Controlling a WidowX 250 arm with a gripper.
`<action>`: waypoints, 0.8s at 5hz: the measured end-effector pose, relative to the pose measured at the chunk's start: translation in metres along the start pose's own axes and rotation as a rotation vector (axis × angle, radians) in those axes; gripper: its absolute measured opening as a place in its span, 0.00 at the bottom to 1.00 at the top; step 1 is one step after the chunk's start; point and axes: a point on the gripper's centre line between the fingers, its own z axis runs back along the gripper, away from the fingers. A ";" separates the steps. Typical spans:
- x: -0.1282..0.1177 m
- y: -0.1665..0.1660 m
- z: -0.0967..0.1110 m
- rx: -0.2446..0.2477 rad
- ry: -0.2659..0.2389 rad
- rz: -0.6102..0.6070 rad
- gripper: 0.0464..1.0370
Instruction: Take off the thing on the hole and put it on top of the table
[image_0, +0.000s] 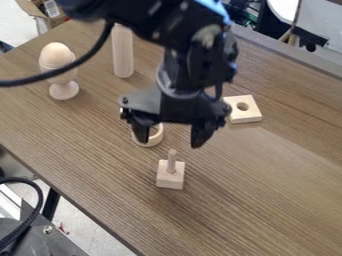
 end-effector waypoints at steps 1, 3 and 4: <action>-0.005 -0.002 -0.005 -0.008 0.019 0.007 0.95; -0.013 0.001 -0.013 -0.003 0.038 -0.002 0.95; -0.016 0.000 -0.015 -0.001 0.045 -0.008 0.95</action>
